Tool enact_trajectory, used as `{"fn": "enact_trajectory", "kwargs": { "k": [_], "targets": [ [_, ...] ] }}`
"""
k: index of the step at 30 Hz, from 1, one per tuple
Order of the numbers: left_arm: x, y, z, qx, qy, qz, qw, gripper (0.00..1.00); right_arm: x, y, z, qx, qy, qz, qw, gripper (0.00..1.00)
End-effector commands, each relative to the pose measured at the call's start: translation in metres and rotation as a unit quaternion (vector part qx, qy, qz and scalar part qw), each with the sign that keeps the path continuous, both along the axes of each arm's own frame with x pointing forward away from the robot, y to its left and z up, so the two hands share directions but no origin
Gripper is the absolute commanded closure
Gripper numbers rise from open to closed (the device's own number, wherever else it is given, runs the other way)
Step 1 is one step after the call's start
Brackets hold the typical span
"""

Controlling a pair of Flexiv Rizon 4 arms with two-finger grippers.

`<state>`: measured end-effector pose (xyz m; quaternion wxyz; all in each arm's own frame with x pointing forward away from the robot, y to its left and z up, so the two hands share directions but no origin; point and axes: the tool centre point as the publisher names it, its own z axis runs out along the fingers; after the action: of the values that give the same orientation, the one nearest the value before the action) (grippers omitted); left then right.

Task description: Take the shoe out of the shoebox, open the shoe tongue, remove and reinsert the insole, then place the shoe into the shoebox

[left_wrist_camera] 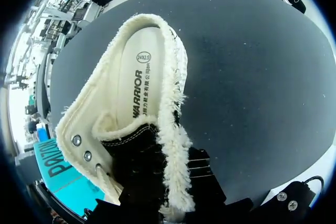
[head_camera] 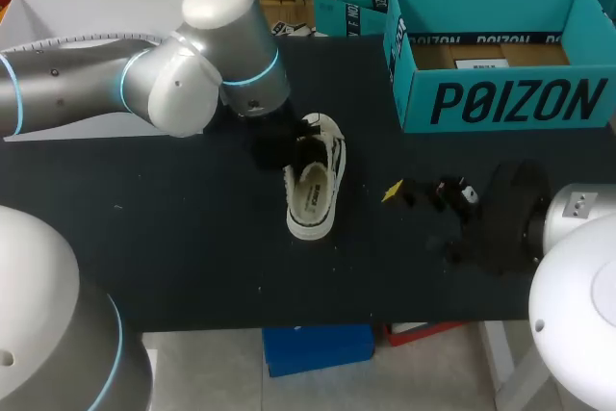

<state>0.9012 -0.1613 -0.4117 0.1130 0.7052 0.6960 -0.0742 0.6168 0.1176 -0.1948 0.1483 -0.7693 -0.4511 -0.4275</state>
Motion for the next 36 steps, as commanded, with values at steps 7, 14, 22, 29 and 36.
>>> {"fn": "enact_trajectory", "kwargs": {
  "k": [7, 14, 22, 29, 36],
  "targets": [
    [-0.005, 0.012, 0.057, -0.029, 0.008, 0.001, 1.0, 1.0, -0.005, -0.002, -0.007, 0.016, -0.004, -0.001, 1.0, 0.0],
    [0.009, 0.028, 0.125, -0.053, -0.027, 0.077, 0.995, 1.0, -0.005, -0.002, -0.007, 0.016, -0.004, -0.001, 1.0, 0.0],
    [0.04, 0.07, 0.192, -0.092, -0.066, 0.186, 0.976, 1.0, -0.005, -0.002, -0.007, 0.016, -0.004, -0.001, 1.0, 0.0],
    [0.069, 0.13, 0.223, -0.121, -0.071, 0.279, 0.95, 1.0, -0.005, -0.002, -0.007, 0.016, -0.004, -0.001, 1.0, 0.0],
    [0.093, 0.195, 0.233, -0.139, -0.066, 0.363, 0.919, 1.0, -0.005, -0.002, -0.007, 0.016, -0.004, -0.001, 1.0, 0.0]
  ]
}}
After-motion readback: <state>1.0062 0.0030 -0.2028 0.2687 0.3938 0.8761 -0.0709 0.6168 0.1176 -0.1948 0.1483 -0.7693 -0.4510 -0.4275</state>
